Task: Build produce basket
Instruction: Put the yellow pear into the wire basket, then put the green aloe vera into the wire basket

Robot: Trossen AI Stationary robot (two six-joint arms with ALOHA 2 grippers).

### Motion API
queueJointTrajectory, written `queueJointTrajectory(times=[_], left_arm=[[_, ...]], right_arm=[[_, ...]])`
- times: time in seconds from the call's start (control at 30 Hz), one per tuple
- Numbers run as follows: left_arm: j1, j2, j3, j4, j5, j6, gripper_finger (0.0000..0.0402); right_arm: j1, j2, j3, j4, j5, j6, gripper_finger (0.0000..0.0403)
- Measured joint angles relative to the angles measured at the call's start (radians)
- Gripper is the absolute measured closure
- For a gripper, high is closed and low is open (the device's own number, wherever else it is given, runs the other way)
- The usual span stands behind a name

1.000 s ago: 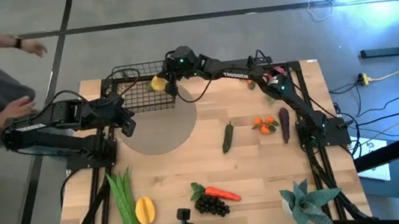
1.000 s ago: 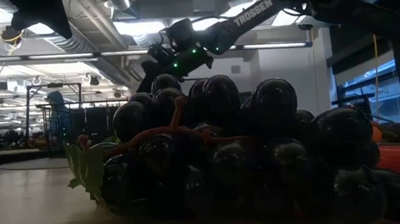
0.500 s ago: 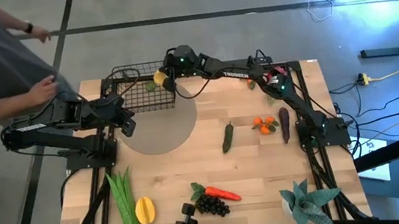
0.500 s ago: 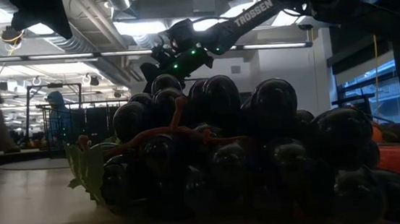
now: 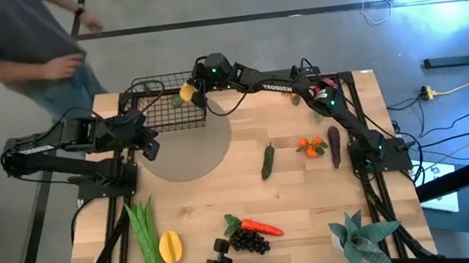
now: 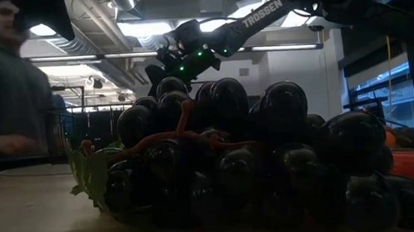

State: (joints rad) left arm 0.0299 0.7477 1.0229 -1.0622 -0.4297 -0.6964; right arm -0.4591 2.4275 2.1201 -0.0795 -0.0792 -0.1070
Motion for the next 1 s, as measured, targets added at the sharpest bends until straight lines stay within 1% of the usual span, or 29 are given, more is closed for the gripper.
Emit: queueJointTrajectory(times=[0.23, 0.4, 0.53, 0.63, 0.83, 1.0], left_arm=[[0.000, 0.000, 0.000, 0.000, 0.000, 0.000, 0.0401], [0.000, 0.000, 0.000, 0.000, 0.000, 0.000, 0.0401], [0.000, 0.000, 0.000, 0.000, 0.000, 0.000, 0.0401], [0.000, 0.000, 0.000, 0.000, 0.000, 0.000, 0.0401], [0.000, 0.000, 0.000, 0.000, 0.001, 0.000, 0.0401], [0.000, 0.000, 0.000, 0.000, 0.001, 0.000, 0.0401]], right_arm=[[0.000, 0.000, 0.000, 0.000, 0.001, 0.001, 0.0403], [0.000, 0.000, 0.000, 0.000, 0.041, 0.009, 0.0402], [0.000, -0.001, 0.000, 0.000, 0.044, 0.009, 0.0399], [0.000, -0.002, 0.000, 0.000, 0.044, 0.010, 0.0386], [-0.001, -0.002, 0.000, -0.001, 0.045, 0.010, 0.0346], [0.000, -0.002, 0.000, 0.000, 0.058, 0.019, 0.0336]])
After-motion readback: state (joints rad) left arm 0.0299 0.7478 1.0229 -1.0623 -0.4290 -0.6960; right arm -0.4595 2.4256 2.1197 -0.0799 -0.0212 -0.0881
